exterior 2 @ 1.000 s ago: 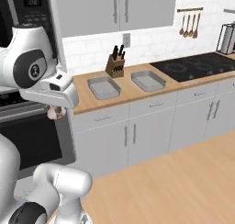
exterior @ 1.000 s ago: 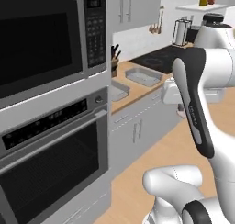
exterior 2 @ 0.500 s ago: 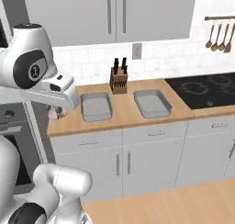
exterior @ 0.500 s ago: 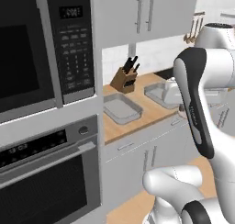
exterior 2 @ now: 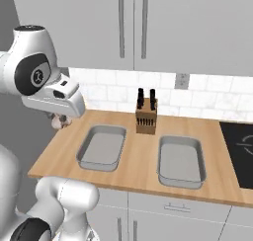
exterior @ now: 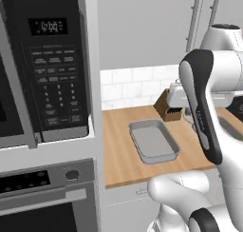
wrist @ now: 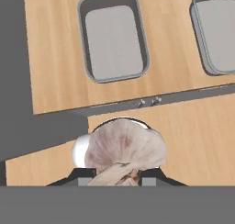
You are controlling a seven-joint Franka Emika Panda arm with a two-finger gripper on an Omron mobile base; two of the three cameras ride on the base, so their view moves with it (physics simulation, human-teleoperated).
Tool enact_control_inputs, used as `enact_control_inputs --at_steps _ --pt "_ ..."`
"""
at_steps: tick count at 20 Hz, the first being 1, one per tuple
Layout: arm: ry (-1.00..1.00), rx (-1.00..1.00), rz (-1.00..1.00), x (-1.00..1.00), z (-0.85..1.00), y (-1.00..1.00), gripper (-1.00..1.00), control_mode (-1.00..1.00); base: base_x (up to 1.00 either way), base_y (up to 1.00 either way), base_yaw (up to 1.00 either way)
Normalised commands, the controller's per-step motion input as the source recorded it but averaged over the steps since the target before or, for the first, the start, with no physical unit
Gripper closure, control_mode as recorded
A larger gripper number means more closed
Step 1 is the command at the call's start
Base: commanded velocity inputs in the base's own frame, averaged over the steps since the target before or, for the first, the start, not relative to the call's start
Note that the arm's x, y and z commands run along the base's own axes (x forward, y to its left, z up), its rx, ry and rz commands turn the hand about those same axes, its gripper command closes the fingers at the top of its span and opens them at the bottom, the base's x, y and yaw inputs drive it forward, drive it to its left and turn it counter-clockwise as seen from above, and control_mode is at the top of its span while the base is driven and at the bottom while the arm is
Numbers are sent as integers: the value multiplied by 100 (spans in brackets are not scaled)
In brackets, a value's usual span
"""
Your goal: Place one garlic and one fish in each tupperware on the nearby counter, to pack two identical lunches.
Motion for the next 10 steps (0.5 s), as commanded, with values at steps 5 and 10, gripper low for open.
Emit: enact_control_inputs --at_steps 5,10 --pt "0 0 0 0 0 0 100 100 13 -19 14" --pt "0 0 0 0 0 0 100 100 0 0 1"
